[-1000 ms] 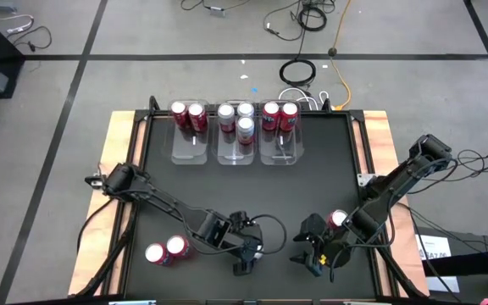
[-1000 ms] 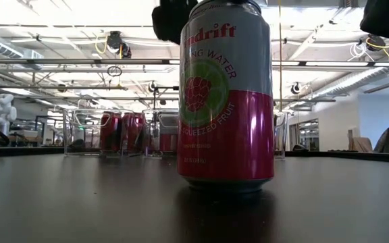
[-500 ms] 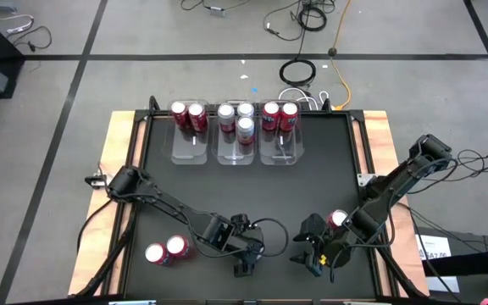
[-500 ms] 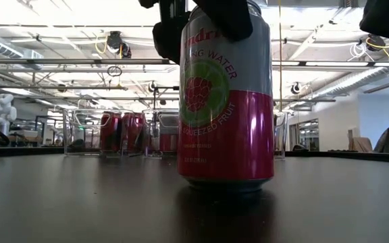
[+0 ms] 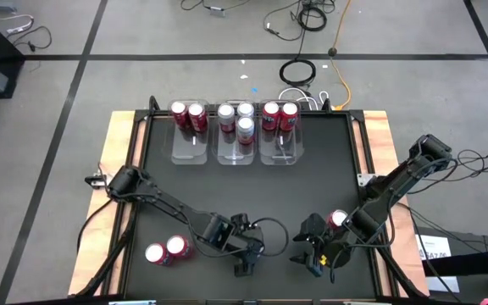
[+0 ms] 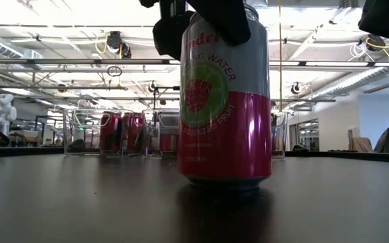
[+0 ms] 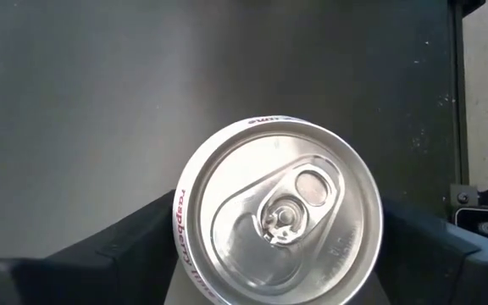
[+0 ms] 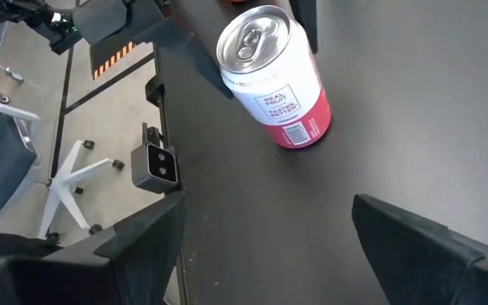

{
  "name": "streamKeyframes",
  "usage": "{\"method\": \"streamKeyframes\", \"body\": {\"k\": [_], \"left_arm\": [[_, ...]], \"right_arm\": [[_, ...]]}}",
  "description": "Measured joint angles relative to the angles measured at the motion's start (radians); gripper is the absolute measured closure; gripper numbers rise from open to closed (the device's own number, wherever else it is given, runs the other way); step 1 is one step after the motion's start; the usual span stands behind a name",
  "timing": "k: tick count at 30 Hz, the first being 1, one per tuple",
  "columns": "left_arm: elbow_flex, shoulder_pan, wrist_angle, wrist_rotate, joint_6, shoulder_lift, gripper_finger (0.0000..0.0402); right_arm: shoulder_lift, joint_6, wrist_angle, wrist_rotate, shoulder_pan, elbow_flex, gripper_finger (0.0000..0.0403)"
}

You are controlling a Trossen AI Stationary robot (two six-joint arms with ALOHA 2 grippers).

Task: Sort soda cans
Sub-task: Put the pink soda can into the center transparent bin

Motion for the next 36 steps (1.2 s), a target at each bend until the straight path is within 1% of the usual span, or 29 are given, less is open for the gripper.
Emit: {"method": "streamKeyframes", "body": {"k": [5,12,16,20,22,25,26,28,31,34,36], "left_arm": [[0.022,0.024,-0.033,-0.004,-0.001,0.001,0.0076],[0.123,0.111,-0.079,-0.015,0.053,-0.023,0.0077],[0.196,0.204,-0.138,-0.02,0.082,-0.067,0.0077],[0.272,0.319,-0.215,-0.011,0.137,-0.141,0.0078],[0.292,0.38,-0.254,-0.012,0.186,-0.191,0.0078],[0.301,0.478,-0.266,-0.011,0.242,-0.271,0.0078],[0.302,0.513,-0.281,-0.005,0.259,-0.293,0.0078],[0.303,0.586,-0.304,0.039,0.296,-0.337,0.0078],[0.303,0.682,-0.349,0.098,0.363,-0.368,0.0078],[0.283,0.762,-0.417,0.159,0.434,-0.372,0.0078],[0.238,0.805,-0.408,0.21,0.471,-0.371,0.0078]], "right_arm": [[0.0,-0.004,0.0,0.0,0.0,0.0,0.0074],[0.0,-0.004,-0.005,0.0,0.0,0.0,0.0074],[0.0,0.0,-0.006,0.0,0.0,0.0,0.0074],[0.0,0.001,-0.006,0.0,0.0,0.0,0.0074],[0.0,0.001,-0.006,0.0,0.0,0.0,0.0074],[0.0,0.003,-0.006,0.004,0.0,0.0,0.0074],[0.0,0.004,-0.006,0.006,0.0,0.0,0.0074],[0.0,0.004,-0.006,0.009,-0.001,0.0,0.0074],[0.0,0.007,-0.005,0.018,-0.002,0.0,0.0074],[0.0,0.01,-0.002,0.082,-0.002,0.0,0.0074],[0.0,0.028,-0.005,0.139,-0.003,0.0,0.0074]]}}
